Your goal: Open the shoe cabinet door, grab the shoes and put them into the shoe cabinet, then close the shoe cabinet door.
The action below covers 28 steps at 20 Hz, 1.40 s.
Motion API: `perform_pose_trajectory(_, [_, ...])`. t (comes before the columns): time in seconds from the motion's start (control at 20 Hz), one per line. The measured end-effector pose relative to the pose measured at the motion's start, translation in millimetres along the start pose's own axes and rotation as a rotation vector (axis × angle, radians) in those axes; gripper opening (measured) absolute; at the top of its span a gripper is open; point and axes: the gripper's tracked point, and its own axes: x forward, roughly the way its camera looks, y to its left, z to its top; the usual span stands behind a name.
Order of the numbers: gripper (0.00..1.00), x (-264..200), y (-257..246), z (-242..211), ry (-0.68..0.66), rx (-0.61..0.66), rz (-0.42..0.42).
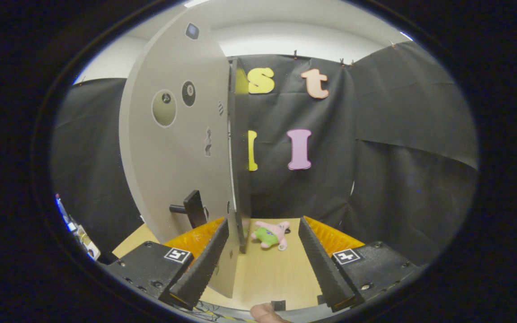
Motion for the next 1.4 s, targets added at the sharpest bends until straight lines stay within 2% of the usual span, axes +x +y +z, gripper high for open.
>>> perform_pose_trajectory(0.2, [0.92,0.9,26.6,0.5,-0.02,-0.006,0.068])
perform_pose_trajectory(0.35, [0.92,4.3,55.9,-6.5,-0.006,-0.001,0.144])
perform_pose_trajectory(0.65, [0.92,6.8,113.0,-7.0,-0.006,0.001,0.206])
perform_pose_trajectory(0.85, [0.92,22.0,132.7,-5.8,0.001,-0.008,0.172])
perform_pose_trajectory(1.15, [0.92,41.3,165.9,1.6,0.01,0.052,0.116])
perform_pose_trajectory(1.4, [0.92,59.8,208.8,7.7,-0.004,-0.015,0.112])
